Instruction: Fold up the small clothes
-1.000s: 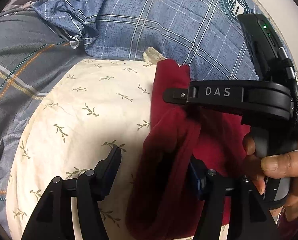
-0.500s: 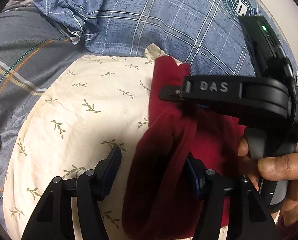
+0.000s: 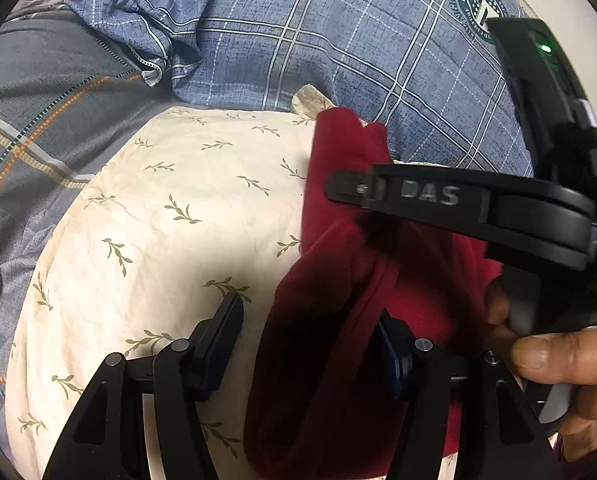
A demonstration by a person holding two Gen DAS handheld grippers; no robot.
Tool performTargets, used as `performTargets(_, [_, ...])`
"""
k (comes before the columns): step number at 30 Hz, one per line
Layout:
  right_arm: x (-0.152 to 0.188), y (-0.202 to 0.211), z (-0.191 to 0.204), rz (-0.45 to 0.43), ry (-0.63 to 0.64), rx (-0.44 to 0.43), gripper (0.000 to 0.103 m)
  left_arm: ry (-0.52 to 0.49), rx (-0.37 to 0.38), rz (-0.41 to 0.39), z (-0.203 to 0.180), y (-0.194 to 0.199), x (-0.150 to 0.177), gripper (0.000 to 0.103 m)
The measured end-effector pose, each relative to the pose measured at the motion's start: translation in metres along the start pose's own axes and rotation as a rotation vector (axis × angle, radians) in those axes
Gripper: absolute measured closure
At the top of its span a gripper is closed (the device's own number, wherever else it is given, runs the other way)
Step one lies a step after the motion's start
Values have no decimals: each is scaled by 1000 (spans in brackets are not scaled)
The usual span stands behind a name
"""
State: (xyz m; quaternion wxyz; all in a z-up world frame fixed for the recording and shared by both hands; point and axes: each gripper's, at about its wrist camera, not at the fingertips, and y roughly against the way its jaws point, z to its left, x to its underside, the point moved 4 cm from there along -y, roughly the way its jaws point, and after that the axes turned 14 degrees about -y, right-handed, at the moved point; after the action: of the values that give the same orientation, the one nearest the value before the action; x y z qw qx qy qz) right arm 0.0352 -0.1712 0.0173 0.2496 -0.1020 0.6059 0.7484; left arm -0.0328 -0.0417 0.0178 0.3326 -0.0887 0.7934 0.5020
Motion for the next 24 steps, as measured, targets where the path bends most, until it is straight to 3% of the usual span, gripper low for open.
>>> performTargets(1, [0, 2, -2, 6, -9, -14, 80, 2, 17, -5, -1, 1, 0, 53])
performTargets(2, [-1, 4, -5, 15, -28, -33, 80, 5, 47, -7, -2, 2, 0, 70])
performTargets(3, [-2, 4, -7, 24, -47, -48, 80, 10, 77, -10, -4, 3, 0, 77])
performTargets(6, [-3, 6, -14, 41, -102, -82, 80, -20, 93, -56, -8, 11, -2, 83])
performTargets(9, [-6, 7, -15, 38, -143, -89, 69, -45, 115, -100, -12, 21, -3, 84])
performTargets(12, [-9, 7, -4, 34, -113, -65, 56, -82, 123, -126, -17, 28, -3, 84])
performTargets(16, [-9, 0, 13, 70, -33, -41, 28, -137, 127, -150, -22, 37, 1, 84])
performTargets(21, [-8, -7, 17, 90, 43, 20, 32, -143, 125, -139, -21, 37, 1, 84])
performTargets(23, [-10, -5, 8, 70, 33, 38, 57, -141, 114, -127, -20, 35, 1, 84])
performTargets(24, [-12, -4, 2, 68, 15, 30, 62, -143, 107, -122, -20, 34, 1, 84])
